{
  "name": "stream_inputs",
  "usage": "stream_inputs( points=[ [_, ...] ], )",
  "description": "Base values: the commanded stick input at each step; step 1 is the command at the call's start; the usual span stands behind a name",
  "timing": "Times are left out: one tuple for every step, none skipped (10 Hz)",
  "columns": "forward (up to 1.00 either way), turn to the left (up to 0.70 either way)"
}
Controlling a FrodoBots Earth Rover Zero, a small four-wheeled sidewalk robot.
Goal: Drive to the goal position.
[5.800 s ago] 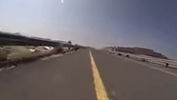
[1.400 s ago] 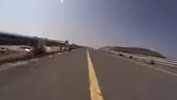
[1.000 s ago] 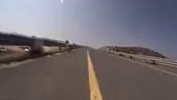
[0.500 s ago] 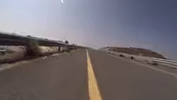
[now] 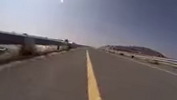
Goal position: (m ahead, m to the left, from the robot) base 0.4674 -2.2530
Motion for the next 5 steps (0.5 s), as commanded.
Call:
stream_inputs(
  points=[
    [0.5, 0.0],
    [0.5, 0.0],
    [0.5, 0.0],
    [0.5, 0.0],
    [0.5, 0.0]
  ],
)
